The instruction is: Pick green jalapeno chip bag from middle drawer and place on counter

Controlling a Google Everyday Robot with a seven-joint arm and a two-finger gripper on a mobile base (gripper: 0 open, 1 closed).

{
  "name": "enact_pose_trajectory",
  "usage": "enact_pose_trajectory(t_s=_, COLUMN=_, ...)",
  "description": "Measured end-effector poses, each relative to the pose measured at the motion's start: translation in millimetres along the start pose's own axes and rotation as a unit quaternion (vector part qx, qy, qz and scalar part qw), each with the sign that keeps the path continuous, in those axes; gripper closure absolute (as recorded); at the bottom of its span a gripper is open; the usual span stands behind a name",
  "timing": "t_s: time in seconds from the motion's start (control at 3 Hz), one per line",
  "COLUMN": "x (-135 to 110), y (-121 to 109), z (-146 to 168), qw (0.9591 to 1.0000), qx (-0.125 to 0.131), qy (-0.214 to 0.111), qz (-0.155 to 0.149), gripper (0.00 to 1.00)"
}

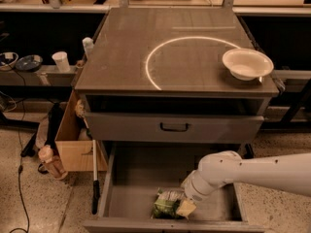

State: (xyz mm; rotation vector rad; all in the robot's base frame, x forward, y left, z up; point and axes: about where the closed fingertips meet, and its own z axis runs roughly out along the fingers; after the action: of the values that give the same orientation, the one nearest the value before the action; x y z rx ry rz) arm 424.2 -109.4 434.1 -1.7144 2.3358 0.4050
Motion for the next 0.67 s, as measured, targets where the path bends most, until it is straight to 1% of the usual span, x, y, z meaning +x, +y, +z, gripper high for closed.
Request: enact_pose_trajectory(t_s=0.67, x=1.5, y=-0.2, z=4.3, qw=1.0000, qx=-0.003, qy=0.000, qz=0.001, gripper=0.84)
